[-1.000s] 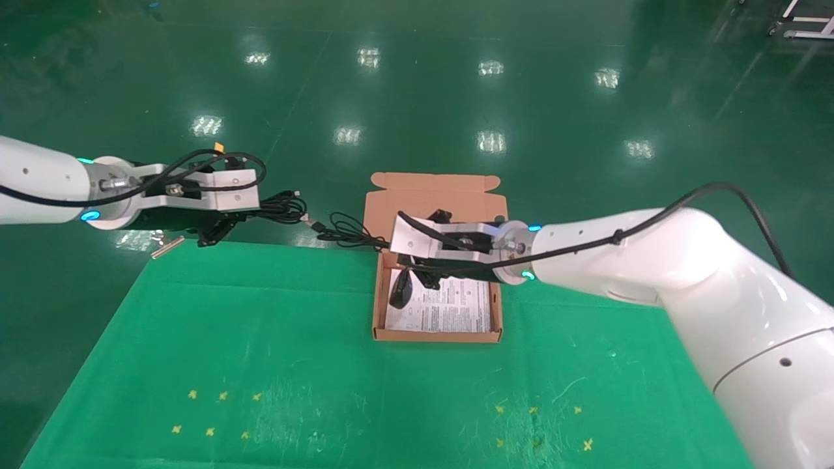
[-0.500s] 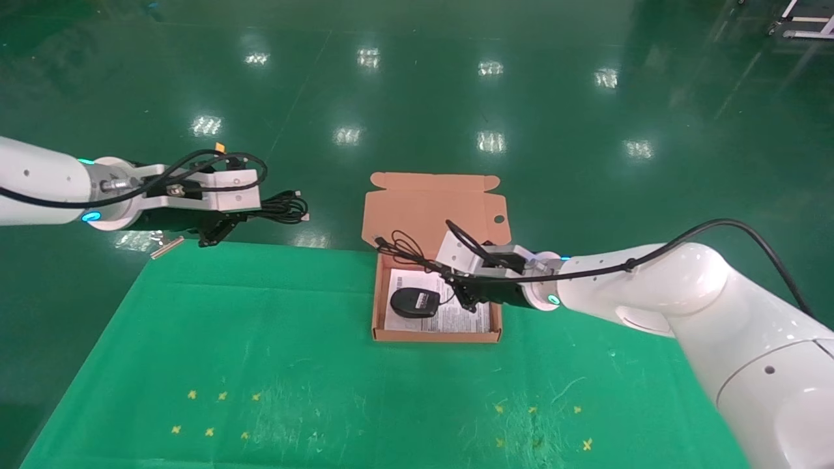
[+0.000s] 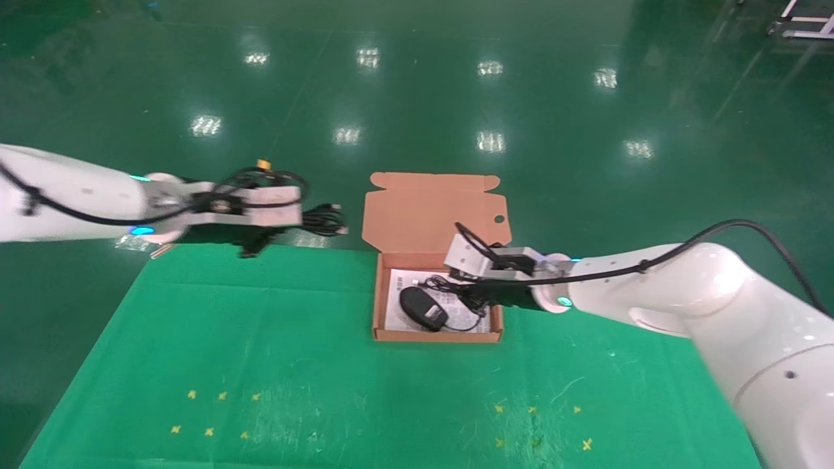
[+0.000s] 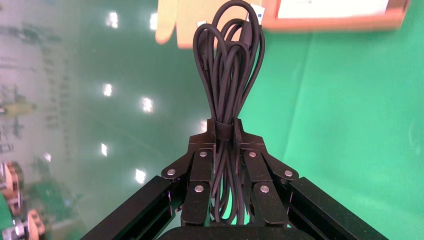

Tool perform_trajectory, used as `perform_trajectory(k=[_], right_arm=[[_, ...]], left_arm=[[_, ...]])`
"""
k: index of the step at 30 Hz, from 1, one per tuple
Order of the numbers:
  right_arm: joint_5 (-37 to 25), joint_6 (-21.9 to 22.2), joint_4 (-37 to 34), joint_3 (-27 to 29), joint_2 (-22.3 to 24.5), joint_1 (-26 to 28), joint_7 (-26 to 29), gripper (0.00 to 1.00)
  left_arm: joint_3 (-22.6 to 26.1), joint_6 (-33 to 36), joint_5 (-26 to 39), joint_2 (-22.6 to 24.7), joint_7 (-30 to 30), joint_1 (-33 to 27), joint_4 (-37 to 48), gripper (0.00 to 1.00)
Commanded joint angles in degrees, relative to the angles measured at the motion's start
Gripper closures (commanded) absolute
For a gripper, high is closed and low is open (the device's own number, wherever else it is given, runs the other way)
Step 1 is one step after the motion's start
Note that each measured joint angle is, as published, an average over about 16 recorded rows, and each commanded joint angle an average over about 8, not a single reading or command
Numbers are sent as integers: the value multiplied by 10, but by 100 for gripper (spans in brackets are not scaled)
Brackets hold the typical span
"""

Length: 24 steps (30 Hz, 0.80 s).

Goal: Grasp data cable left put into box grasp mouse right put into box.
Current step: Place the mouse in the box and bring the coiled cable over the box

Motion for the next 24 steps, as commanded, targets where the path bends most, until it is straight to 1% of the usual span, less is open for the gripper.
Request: perform_trajectory(k=[1, 8, 14, 19, 24], right_arm=[[1, -3, 4, 0, 6, 1, 2, 0], [0, -10, 54, 6, 69, 3, 17, 0], [-14, -17, 124, 6, 133, 1, 57, 0], [-32, -21, 195, 4, 182, -9, 106, 0], [-58, -21, 257, -2, 216, -18, 158, 0]], left_arm=[[1, -10, -4, 13, 5, 6, 5, 100], [4, -64, -27, 83, 44, 27, 78, 100], [11, -108, -52, 140, 98, 41, 146, 100], [38, -140, -88, 160, 135, 55, 156, 100], [85, -174, -130, 163, 135, 59, 149, 100]])
